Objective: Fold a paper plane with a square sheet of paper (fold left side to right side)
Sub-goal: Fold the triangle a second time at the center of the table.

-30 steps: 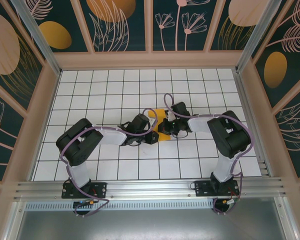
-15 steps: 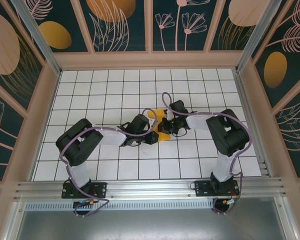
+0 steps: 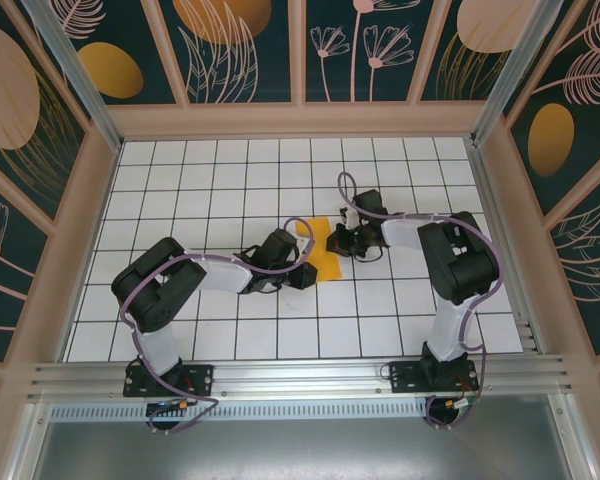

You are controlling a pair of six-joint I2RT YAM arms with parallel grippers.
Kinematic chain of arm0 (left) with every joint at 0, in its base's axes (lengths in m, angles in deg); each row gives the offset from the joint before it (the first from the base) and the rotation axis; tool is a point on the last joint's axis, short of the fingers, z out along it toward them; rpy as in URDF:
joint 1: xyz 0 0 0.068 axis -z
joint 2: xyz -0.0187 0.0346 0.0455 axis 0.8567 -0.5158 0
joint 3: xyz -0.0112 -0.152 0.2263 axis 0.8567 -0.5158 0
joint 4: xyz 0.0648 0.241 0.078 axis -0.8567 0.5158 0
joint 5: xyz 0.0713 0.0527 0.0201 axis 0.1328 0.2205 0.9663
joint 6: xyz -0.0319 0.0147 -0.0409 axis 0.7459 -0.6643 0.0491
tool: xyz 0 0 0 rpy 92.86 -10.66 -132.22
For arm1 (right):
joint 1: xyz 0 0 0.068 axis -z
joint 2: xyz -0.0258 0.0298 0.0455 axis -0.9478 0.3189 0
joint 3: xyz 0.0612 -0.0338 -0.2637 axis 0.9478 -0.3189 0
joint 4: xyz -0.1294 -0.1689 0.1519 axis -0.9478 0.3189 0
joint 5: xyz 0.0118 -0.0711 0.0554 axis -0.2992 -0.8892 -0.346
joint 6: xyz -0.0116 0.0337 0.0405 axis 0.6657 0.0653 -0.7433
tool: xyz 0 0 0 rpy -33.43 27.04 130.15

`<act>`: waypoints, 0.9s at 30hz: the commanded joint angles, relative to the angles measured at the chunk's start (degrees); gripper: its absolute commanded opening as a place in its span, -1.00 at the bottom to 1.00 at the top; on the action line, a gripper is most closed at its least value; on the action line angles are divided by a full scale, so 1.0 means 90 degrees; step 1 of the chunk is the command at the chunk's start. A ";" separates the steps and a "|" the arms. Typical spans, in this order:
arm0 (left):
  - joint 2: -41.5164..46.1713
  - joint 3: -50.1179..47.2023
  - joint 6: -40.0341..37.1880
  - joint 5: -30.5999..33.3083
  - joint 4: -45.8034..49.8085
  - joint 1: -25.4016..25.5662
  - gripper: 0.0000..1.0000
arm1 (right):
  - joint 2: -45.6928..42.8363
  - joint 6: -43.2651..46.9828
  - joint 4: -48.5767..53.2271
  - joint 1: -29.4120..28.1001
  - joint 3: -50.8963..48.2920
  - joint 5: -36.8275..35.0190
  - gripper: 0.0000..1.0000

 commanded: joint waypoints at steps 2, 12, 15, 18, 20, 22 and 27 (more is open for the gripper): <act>-0.0083 -0.0280 -0.0022 0.0123 0.0674 0.0028 -0.64 | 0.0233 0.0326 0.0212 0.0523 0.0219 -0.0734 -1.00; 0.0058 -0.0248 0.0022 0.0095 0.0588 0.0023 -0.63 | -0.0575 0.0330 0.0336 0.0461 0.0324 -0.0565 -1.00; 0.0103 -0.0222 0.0017 0.0113 0.0609 0.0031 -0.62 | -0.0886 0.0169 0.0275 0.0171 0.0067 -0.0496 -1.00; 0.0125 -0.0230 0.0007 0.0123 0.0625 0.0031 -0.62 | -0.1026 -0.0162 -0.0069 -0.0146 -0.0257 -0.0330 -1.00; 0.0118 -0.0241 0.0012 0.0132 0.0626 0.0026 -0.62 | -0.1016 -0.0339 -0.0272 -0.0333 -0.0377 -0.0278 -1.00; 0.0108 -0.0224 0.0002 0.0123 0.0620 0.0023 -0.62 | -0.0921 -0.0445 -0.0400 -0.0484 -0.0428 -0.0277 -1.00; 0.0131 -0.0202 0.0003 0.0133 0.0623 0.0028 -0.61 | -0.0577 -0.0510 -0.0558 -0.0599 -0.0434 -0.0288 -1.00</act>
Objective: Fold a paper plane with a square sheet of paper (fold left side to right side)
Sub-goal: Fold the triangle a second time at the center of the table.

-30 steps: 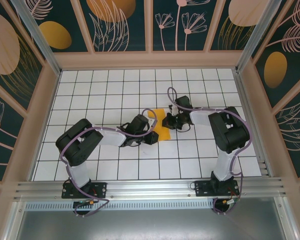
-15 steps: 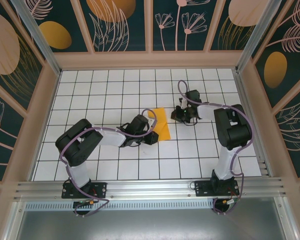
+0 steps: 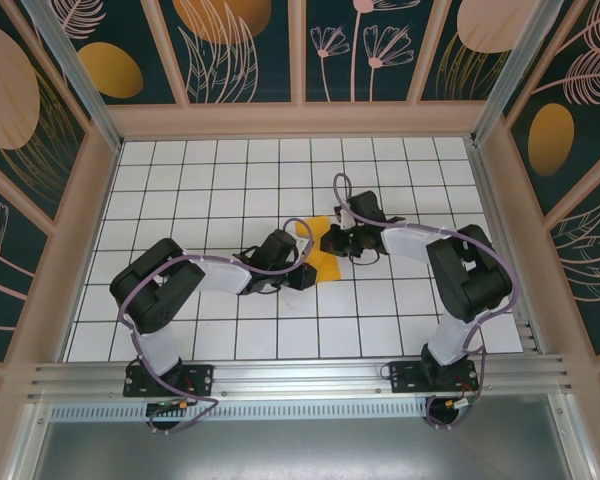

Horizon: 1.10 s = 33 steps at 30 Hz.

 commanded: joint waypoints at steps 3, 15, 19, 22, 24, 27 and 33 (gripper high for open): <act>0.0099 -0.0171 -0.0015 0.0130 0.0606 0.0022 -0.59 | 0.0452 -0.0029 -0.0079 0.0014 0.0058 -0.0161 -1.00; 0.0406 -0.0541 -0.0056 -0.0100 0.0687 0.0029 -0.54 | 0.0978 0.0110 0.0389 0.0161 0.0201 -0.0499 -1.00; 0.0570 -0.0779 -0.0086 -0.0302 0.0648 0.0030 -0.54 | 0.1011 0.0121 0.0389 0.0185 0.0216 -0.0470 -1.00; 0.0584 -0.0924 -0.0076 -0.0392 0.0556 0.0036 -0.55 | 0.1039 0.0118 0.0395 0.0177 0.0245 -0.0450 -1.00; 0.0832 -0.0934 -0.0072 -0.0287 0.0604 0.0038 -0.55 | 0.1050 0.0129 0.0398 0.0185 0.0256 -0.0433 -1.00; 0.1096 -0.0804 -0.0113 -0.0068 0.0799 0.0040 -0.56 | 0.1030 0.0130 0.0406 0.0183 0.0256 -0.0416 -1.00; 0.1660 -0.0362 -0.0222 0.0119 0.1067 0.0006 -0.56 | 0.0981 0.0131 0.0406 0.0185 0.0239 -0.0387 -1.00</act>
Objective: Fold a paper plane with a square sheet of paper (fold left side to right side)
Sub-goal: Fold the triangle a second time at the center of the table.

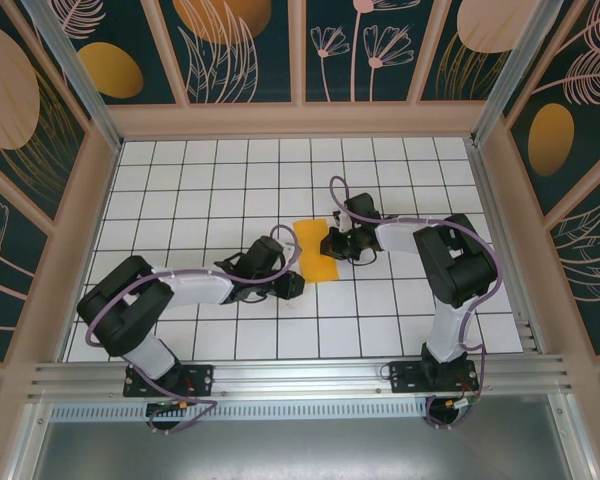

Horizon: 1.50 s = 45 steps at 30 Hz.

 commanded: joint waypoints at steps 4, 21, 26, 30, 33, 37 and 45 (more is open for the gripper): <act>-0.0171 0.0776 -0.0283 0.0001 0.0252 0.0010 -0.55 | 0.0260 0.0062 0.0270 0.0061 -0.0011 -0.0392 -1.00; -0.1267 0.0742 -0.0257 -0.0073 0.0062 0.0011 -0.59 | 0.0198 0.0099 0.0308 0.0068 -0.0046 -0.0400 -1.00; -0.1012 0.0178 -0.0141 -0.0351 -0.0138 0.0020 -0.59 | 0.0206 0.0122 0.0329 0.0078 -0.0025 -0.0401 -1.00; -0.0798 -0.0133 -0.0079 -0.0272 -0.0171 0.0020 -0.59 | 0.0181 0.0121 0.0269 0.0071 -0.0032 -0.0306 -1.00; -0.0399 -0.0184 -0.0042 -0.0254 -0.0184 0.0018 -0.59 | 0.0115 0.0111 0.0168 0.0075 -0.0008 -0.0175 -1.00; 0.0042 -0.0017 -0.0086 0.0131 0.0090 -0.0019 -0.53 | -0.0220 0.0147 0.0028 0.0098 0.0152 -0.0042 -0.83; 0.0167 0.0564 0.0202 0.0659 0.0366 -0.0546 0.01 | -0.1303 0.0412 0.0200 0.0483 0.0093 -0.0379 -0.01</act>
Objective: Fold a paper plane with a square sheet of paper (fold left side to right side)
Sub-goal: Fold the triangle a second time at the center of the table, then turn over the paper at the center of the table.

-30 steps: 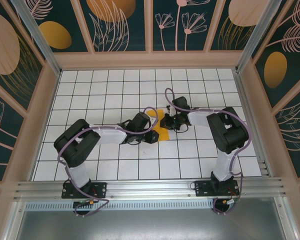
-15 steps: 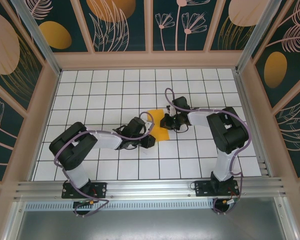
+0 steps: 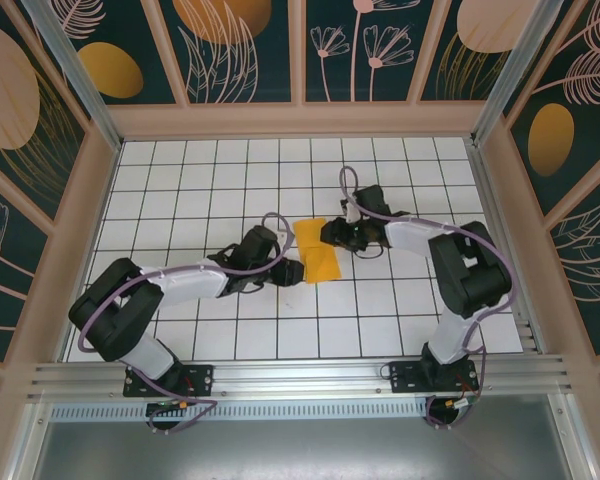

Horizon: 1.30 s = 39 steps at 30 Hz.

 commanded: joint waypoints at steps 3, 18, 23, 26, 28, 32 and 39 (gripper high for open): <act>-0.0319 0.0584 0.0050 0.0097 0.0092 -0.0155 0.11 | -0.0834 0.0281 0.0146 0.0374 -0.0224 -0.0181 0.15; -0.1639 0.1554 0.0075 0.0343 0.0148 -0.0170 -0.45 | -0.1275 0.0342 -0.0180 0.0587 -0.1187 0.0329 0.26; -0.1466 0.1404 0.0079 0.0482 0.0129 -0.0164 -0.72 | -0.1045 0.0233 -0.0351 0.0518 -0.1145 0.0631 0.26; -0.1425 0.1386 0.0078 0.0489 0.0128 -0.0169 -0.75 | -0.0813 0.0101 -0.0489 0.0378 -0.1020 0.0810 0.26; -0.1403 0.1376 0.0088 0.0544 0.0138 -0.0172 -0.76 | -0.0622 -0.0002 -0.0538 0.0282 -0.0920 0.0828 0.25; -0.1360 0.1345 0.0098 0.0607 0.0157 -0.0165 -0.78 | -0.0310 -0.0192 -0.0664 0.0161 -0.0775 0.0901 0.24; -0.1307 0.1263 0.0117 0.0630 0.0123 -0.0165 -0.78 | 0.0146 -0.0403 -0.0849 -0.0035 -0.0538 0.1021 0.17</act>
